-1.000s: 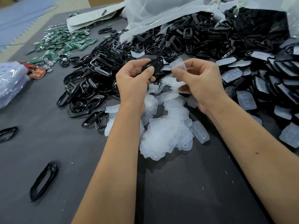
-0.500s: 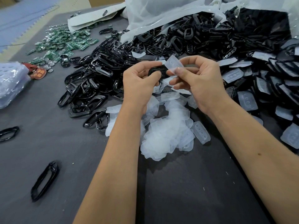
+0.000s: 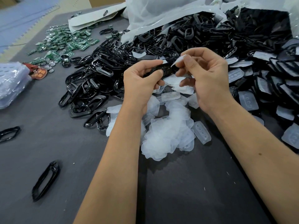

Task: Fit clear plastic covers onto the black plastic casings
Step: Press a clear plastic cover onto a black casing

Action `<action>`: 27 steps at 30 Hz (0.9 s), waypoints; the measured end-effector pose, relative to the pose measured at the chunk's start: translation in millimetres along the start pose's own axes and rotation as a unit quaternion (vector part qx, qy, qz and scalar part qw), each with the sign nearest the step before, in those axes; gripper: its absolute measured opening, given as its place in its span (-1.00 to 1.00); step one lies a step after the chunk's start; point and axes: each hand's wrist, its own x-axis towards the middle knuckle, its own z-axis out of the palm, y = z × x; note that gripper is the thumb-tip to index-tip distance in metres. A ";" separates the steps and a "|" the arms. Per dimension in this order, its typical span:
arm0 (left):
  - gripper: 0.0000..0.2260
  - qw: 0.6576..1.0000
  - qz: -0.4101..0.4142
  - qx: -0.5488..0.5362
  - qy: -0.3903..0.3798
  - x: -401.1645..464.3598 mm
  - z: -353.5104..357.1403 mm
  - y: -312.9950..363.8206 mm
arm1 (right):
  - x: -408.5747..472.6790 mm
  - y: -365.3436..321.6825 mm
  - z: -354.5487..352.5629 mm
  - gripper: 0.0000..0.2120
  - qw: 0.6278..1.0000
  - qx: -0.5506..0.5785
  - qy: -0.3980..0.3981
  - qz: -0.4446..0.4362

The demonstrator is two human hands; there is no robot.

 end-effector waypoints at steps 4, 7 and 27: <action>-0.78 1.000 0.003 0.004 -0.002 0.0 0.0 0.0 | -1.2 0.7 2.0 -0.95 1.000 -0.018 0.017 -0.012; -0.78 1.000 0.006 0.006 -0.001 -0.2 0.4 0.2 | -1.0 1.9 2.2 -0.78 0.998 -0.039 0.034 -0.025; -0.84 1.000 -0.007 -0.005 -0.015 -1.6 1.9 0.6 | -0.7 3.0 2.8 -0.96 0.996 -0.057 0.060 -0.027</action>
